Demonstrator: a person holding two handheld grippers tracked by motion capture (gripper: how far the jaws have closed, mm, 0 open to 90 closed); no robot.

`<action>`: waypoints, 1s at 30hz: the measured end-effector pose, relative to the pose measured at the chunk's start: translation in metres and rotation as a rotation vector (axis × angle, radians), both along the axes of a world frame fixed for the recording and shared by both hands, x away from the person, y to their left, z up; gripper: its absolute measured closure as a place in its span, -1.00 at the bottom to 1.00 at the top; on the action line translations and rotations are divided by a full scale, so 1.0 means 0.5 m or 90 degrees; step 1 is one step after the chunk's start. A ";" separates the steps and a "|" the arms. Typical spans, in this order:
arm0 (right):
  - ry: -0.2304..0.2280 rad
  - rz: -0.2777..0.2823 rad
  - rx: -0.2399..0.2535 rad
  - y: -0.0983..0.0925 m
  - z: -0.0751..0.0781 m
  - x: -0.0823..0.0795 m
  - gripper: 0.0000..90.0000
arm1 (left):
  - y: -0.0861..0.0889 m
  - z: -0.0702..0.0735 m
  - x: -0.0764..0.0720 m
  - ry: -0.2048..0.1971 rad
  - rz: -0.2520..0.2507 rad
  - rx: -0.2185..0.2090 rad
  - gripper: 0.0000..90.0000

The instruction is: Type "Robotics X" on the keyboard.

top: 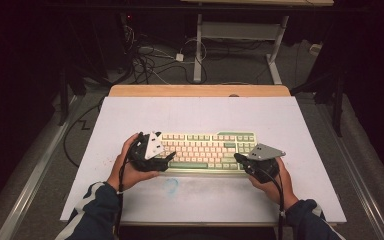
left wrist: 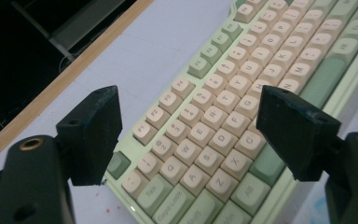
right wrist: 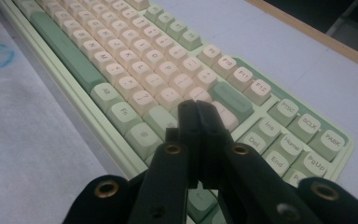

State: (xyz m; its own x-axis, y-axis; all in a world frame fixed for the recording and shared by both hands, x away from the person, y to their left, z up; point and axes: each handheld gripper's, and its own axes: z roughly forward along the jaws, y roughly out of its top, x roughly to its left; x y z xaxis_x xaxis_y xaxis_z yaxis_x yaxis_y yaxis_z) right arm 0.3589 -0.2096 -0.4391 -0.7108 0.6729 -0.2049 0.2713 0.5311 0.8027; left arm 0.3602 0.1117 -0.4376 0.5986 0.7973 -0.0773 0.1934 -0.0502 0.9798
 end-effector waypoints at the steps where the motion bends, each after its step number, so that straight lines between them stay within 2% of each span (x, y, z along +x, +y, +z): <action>1: 0.000 0.000 0.001 0.000 0.001 -0.001 1.00 | 0.009 -0.002 -0.006 -0.007 0.008 -0.006 -0.57; 3: 0.000 0.002 0.006 0.002 0.005 0.000 1.00 | 0.029 -0.007 -0.017 -0.006 0.011 -0.010 -0.57; 4: -0.002 0.004 0.004 0.004 0.007 0.001 1.00 | 0.041 -0.014 -0.022 -0.010 0.025 -0.009 -0.57; 7: -0.003 0.007 0.007 0.014 0.013 0.007 1.00 | 0.068 -0.030 -0.036 0.006 0.034 -0.019 -0.58; 9: -0.004 0.010 0.007 0.026 0.016 0.012 1.00 | 0.084 -0.046 -0.046 0.016 0.045 -0.008 -0.58; 12: 0.003 0.019 0.001 0.047 0.015 0.020 1.00 | 0.098 -0.062 -0.060 0.032 0.056 -0.010 -0.58; 14: 0.006 0.026 -0.005 0.063 0.014 0.027 1.00 | 0.107 -0.075 -0.071 0.036 0.063 0.016 -0.58; 21: 0.024 0.038 -0.018 0.121 0.007 0.064 1.00 | 0.122 -0.095 -0.096 0.062 0.069 0.025 -0.58; 23: 0.028 0.039 -0.018 0.131 0.005 0.073 1.00 | 0.123 -0.096 -0.100 0.064 0.071 0.022 -0.58; 28: 0.036 0.040 -0.026 0.150 -0.001 0.091 1.00 | 0.127 -0.101 -0.104 0.074 0.072 0.036 -0.58; 30: 0.044 0.037 -0.025 0.156 -0.004 0.099 1.00 | 0.125 -0.101 -0.103 0.072 0.072 0.031 -0.58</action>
State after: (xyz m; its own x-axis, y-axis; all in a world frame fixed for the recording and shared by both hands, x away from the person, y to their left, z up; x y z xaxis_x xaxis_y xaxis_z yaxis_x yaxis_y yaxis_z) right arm 0.4083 -0.1317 -0.4409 -0.7619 0.6222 -0.1800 0.2929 0.5789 0.7610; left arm 0.3088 0.1743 -0.4879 0.4949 0.8633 -0.0986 0.3089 -0.0688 0.9486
